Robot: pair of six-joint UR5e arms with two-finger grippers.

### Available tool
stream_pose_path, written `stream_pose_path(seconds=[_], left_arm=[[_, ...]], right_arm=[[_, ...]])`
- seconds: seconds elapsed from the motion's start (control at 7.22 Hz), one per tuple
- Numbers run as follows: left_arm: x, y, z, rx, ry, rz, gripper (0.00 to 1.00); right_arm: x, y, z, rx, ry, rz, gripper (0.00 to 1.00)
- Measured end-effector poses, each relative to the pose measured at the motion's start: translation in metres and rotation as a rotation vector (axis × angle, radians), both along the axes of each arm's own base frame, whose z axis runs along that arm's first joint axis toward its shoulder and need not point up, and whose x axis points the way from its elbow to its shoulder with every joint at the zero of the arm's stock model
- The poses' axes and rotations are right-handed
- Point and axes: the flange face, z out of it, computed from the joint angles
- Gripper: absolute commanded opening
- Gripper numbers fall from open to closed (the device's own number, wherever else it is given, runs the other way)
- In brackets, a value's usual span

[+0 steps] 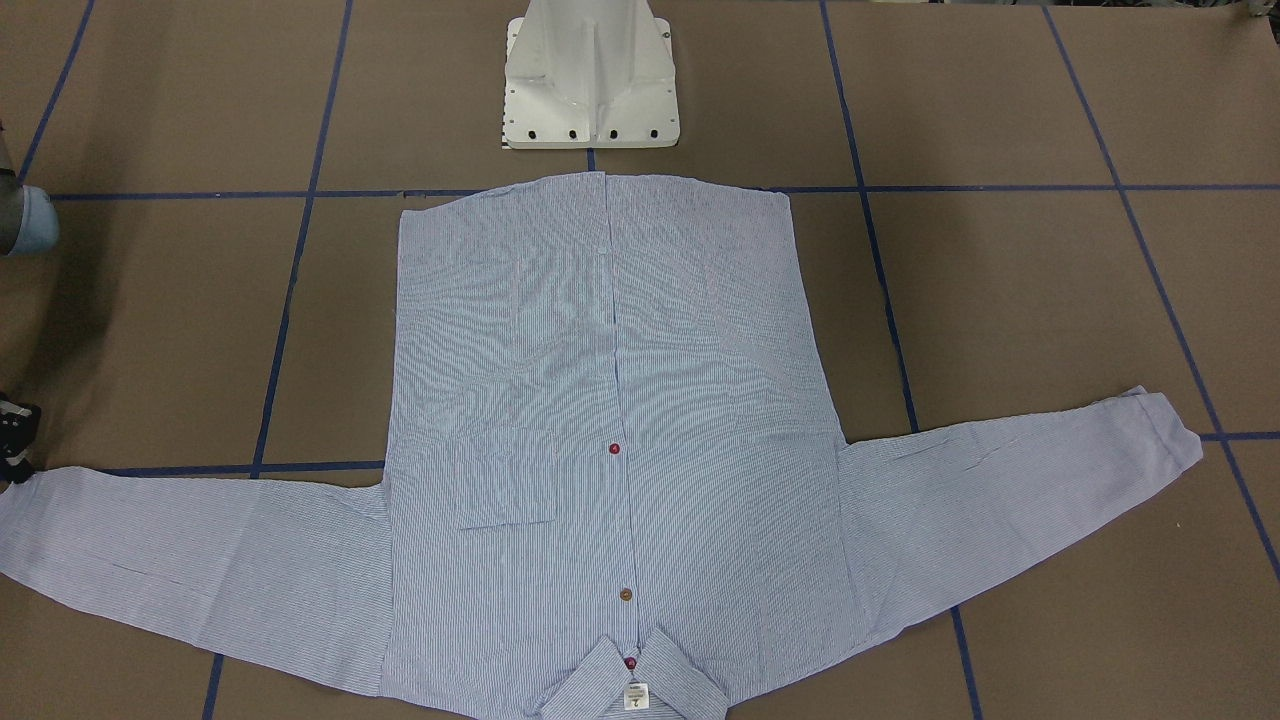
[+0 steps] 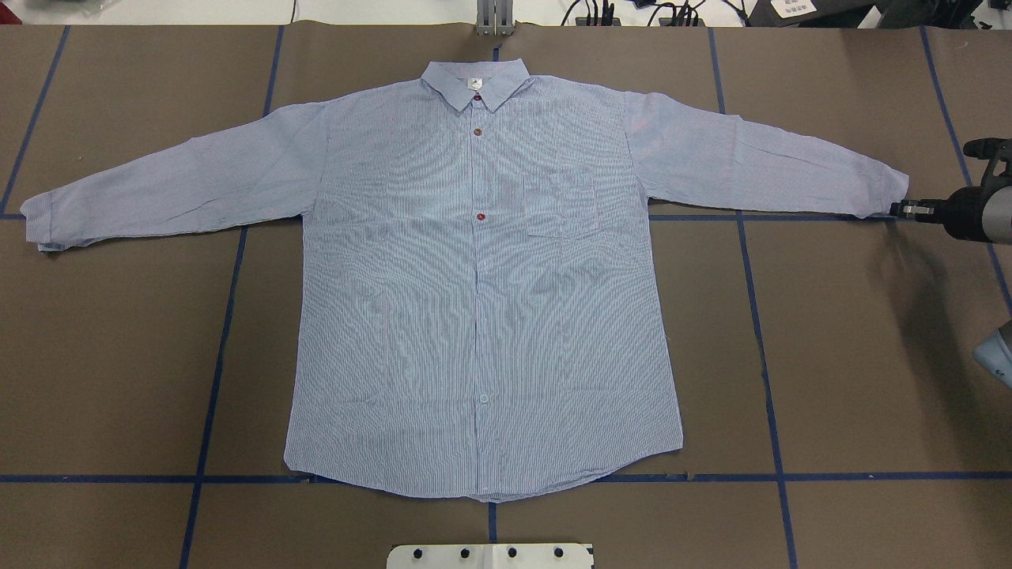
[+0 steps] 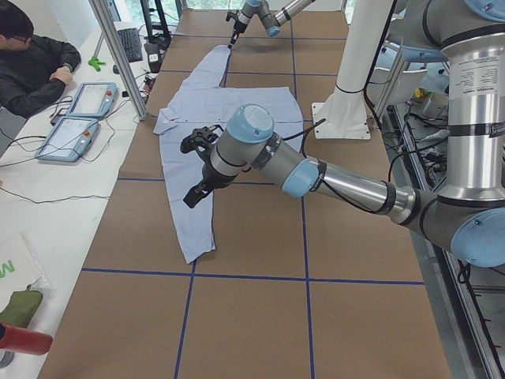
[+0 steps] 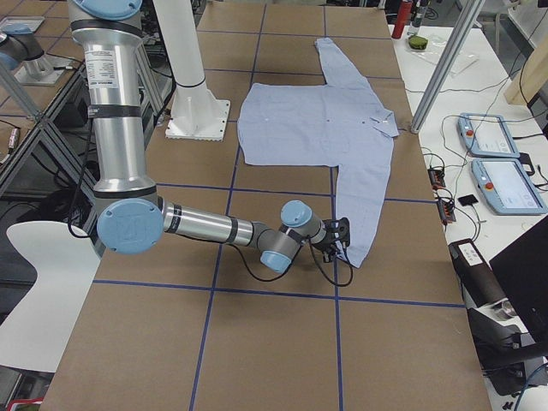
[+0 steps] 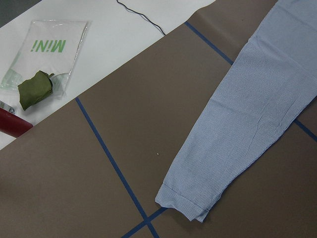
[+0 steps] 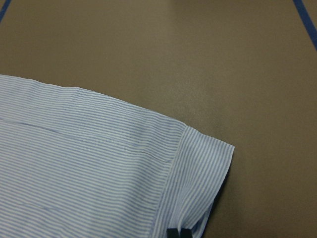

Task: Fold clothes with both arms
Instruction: 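Move the right gripper to the sleeve cuff nearest it and grasp, then lift the cuff with the right gripper and fold the sleeve across toward the collar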

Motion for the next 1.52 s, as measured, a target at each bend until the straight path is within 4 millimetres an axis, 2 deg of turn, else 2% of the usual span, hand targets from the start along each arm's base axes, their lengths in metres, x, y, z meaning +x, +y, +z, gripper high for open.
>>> stream_pose_path(seconds=[0.14,0.28,0.42,0.55,0.83,1.11,1.25,1.52], left_arm=[[0.0,0.0,0.0,0.0,0.0,0.0,1.0],[0.0,0.0,0.0,-0.001,0.0,-0.001,1.0],[0.0,0.0,0.0,-0.001,0.001,-0.001,1.0],[0.0,0.0,0.0,-0.002,0.001,-0.001,1.0],[0.0,0.0,0.0,-0.002,0.001,-0.001,1.0],[0.0,0.0,0.001,-0.003,0.001,-0.001,1.0],[0.0,0.0,0.002,-0.005,0.001,-0.001,1.0],[0.0,0.0,0.003,-0.008,0.001,-0.001,1.0]], right_arm=[[0.0,-0.005,-0.014,0.015,-0.014,0.003,0.0],[-0.002,-0.016,-0.036,0.031,-0.031,0.006,0.0],[-0.01,-0.033,-0.071,0.038,-0.056,0.013,0.0],[-0.027,-0.057,-0.121,0.041,-0.092,0.025,0.0],[-0.084,-0.097,-0.237,0.092,-0.174,0.027,0.0],[-0.143,-0.112,-0.346,0.207,-0.254,0.018,0.0],[-0.177,-0.107,-0.395,0.233,-0.311,0.023,0.0],[-0.268,-0.08,-0.474,0.226,-0.368,0.124,0.0]])
